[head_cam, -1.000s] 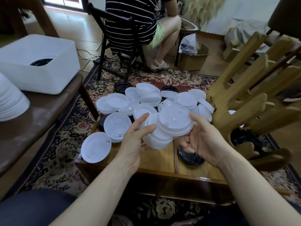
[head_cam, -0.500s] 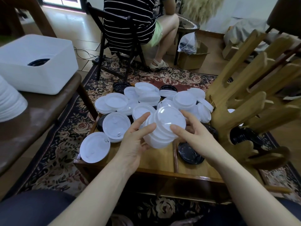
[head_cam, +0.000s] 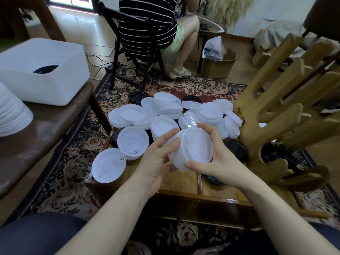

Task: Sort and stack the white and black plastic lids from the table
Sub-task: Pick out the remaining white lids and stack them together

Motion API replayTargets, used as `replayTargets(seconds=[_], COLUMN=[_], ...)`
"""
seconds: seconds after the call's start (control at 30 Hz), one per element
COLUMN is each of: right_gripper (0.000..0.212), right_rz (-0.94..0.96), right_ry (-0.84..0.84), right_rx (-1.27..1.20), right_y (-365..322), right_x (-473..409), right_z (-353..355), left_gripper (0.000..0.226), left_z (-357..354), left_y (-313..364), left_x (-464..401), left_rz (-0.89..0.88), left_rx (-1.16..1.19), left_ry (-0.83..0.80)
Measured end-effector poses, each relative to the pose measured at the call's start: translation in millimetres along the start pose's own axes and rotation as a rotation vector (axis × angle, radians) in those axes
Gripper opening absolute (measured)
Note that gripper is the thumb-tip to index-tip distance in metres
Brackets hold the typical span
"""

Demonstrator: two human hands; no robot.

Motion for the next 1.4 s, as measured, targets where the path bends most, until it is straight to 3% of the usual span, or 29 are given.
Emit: replayTargets(seconds=[0.23,0.5,0.63,0.73,0.97,1.13,1.4], right_gripper=[0.09,0.089,0.093,0.095,0.091,0.081,0.083], right_rz=[0.015,0.031,0.095,0.128,0.09,0.079,0.136], right_ry=[-0.088,-0.226,-0.215,-0.169,0.019,0.019,-0.045], right_rx=[0.051,0.102,0.181,0.172,0.143,0.102,0.124], right_y=[-3,0,4,9,8,12,4], right_x=[-1,1,-1,-2,-3,-1,-4], right_z=[9,14,7,1,-4,-11,-21], left_gripper=[0.032,0.03,0.059,0.063,0.061,0.037,0.053], left_z=[1,0,-3,-3,0,1,14], left_y=[-1,-4,-8,-8,-9,-13,-2], left_x=[-2,-2,-4,-6,-4,-3,-3], left_rz=[0.011,0.023,-0.008,-0.053,-0.064,-0.017,-0.013], left_rx=[-0.031,-0.078,-0.119,-0.128,-0.075,-0.098,-0.184], left_ry=[-0.002,-0.038,-0.074,-0.032,0.066,0.07,-0.054])
Point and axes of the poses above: each hand's wrist, its own x-axis away from the middle knuckle, its own z-axis out of the back of the hand, y = z × x, the point moved 4 cm from there along -x, towards the middle knuckle, and after that the axes turned 12 degrees about -x, right-handed, at the moved point
